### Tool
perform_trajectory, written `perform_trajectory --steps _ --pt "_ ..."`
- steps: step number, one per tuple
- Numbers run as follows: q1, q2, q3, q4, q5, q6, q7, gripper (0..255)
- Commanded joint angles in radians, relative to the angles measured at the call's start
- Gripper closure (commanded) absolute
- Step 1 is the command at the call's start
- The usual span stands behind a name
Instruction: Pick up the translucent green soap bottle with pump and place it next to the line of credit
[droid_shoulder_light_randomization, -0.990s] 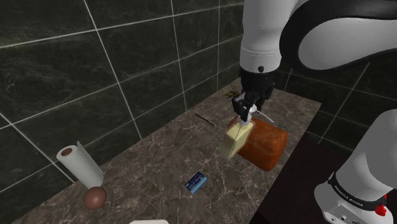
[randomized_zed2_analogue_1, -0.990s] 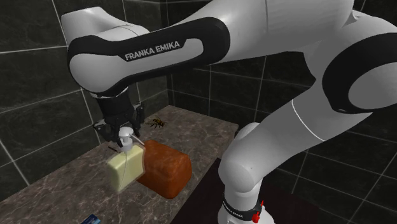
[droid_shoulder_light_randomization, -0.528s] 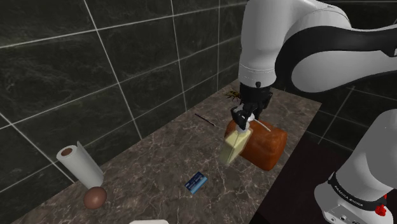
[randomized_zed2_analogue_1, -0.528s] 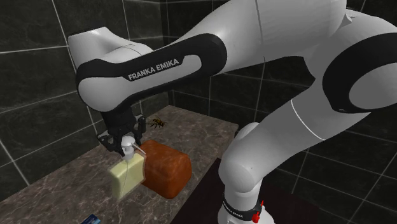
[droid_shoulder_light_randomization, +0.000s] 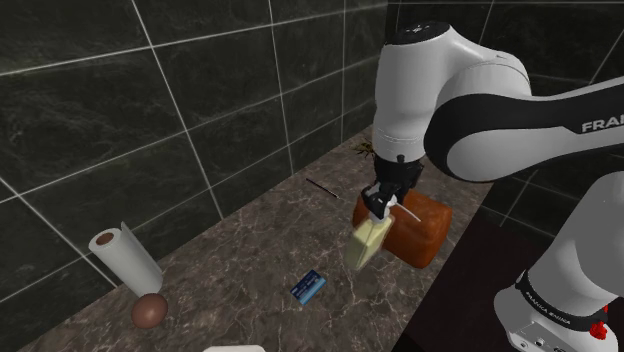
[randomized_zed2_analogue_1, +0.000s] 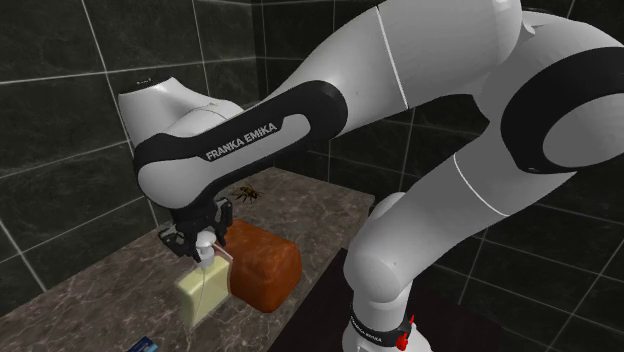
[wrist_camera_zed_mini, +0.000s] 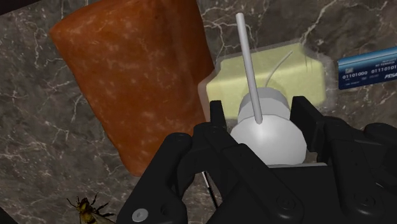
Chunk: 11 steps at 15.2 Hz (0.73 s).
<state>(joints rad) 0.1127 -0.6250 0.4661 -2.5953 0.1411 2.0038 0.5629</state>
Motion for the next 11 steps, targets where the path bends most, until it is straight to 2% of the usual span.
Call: perform_trajectory --steps 1,9,10,11 --pt "-0.001 0.010 0.007 -0.024 0.002 0.035 0.002 255" --pt "-0.001 0.010 0.007 -0.024 0.002 0.035 0.002 255" --pt "-0.001 0.010 0.007 -0.024 0.002 0.035 0.002 0" --pt "-0.001 0.010 0.007 -0.024 0.002 0.035 0.002 0"
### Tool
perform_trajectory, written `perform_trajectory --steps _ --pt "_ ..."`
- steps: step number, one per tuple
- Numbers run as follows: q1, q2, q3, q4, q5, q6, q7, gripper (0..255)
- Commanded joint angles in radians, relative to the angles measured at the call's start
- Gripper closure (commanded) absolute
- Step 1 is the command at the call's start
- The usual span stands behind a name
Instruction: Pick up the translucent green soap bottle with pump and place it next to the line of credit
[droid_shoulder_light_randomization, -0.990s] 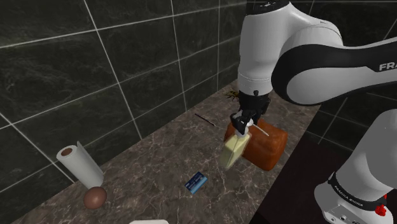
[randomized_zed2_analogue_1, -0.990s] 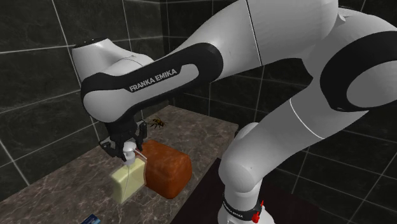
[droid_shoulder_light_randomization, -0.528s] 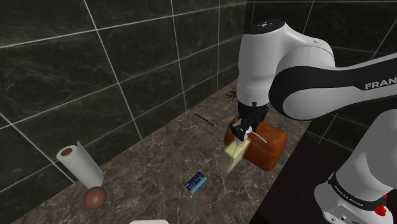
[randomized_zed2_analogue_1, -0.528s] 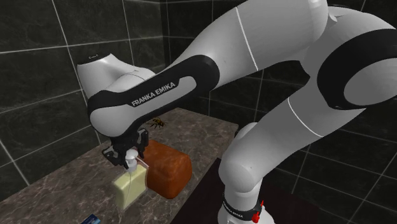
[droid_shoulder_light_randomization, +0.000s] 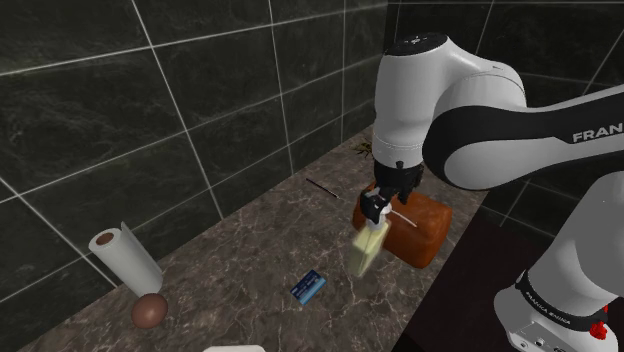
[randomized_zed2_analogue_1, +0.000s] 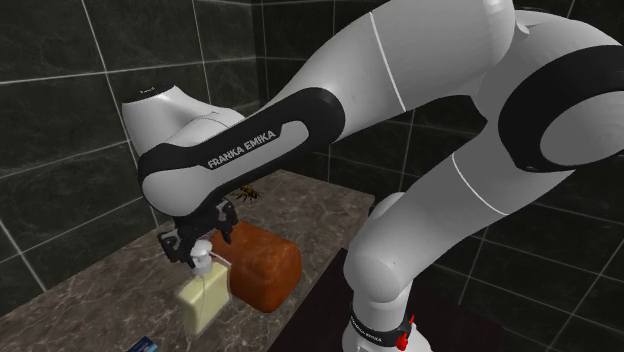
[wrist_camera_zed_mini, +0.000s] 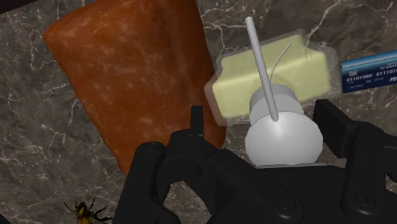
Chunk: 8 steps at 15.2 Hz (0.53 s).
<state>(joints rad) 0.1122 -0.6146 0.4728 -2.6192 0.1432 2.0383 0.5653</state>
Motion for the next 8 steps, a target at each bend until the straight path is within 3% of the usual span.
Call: perform_trajectory --steps 1,4,8 --pt "0.000 0.000 0.000 0.000 0.000 0.000 0.000 0" --pt "0.000 0.000 0.000 0.000 0.000 0.000 0.000 0" --pt "0.003 -0.036 -0.021 0.105 -0.007 -0.140 -0.003 0"
